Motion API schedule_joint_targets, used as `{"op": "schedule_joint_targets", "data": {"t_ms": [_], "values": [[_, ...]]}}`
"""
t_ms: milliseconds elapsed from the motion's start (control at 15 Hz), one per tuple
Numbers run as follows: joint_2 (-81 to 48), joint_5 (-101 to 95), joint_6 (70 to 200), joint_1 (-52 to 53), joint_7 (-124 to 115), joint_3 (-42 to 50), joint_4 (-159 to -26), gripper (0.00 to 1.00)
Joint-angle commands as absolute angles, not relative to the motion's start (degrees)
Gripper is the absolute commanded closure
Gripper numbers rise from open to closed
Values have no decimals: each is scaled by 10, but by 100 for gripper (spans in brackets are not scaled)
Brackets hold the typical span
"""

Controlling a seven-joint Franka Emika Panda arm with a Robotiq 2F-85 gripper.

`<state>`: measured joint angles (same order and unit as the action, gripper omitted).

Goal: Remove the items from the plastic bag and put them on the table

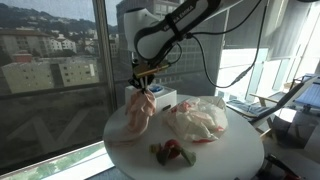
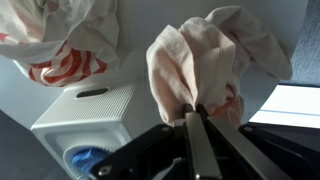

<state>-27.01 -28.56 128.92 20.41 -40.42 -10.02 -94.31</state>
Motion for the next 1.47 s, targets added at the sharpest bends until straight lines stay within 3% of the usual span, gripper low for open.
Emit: {"op": "schedule_joint_targets", "data": {"t_ms": [0, 200, 267, 400, 667, 933, 1400], "values": [[-304, -259, 1328, 216, -381, -77, -981, 97], [-324, -221, 1351, 209, -352, -77, -1008, 94], [-325, -200, 1360, 203, -335, -81, -1014, 69], [-315, -137, 1376, 184, -281, -100, -1027, 62], [-269, 4, 1360, 141, -150, -136, -1034, 30], [-198, 11, 1234, 130, -136, -98, -1020, 2], [-98, -44, 1122, 92, -156, -39, -1051, 0]]}}
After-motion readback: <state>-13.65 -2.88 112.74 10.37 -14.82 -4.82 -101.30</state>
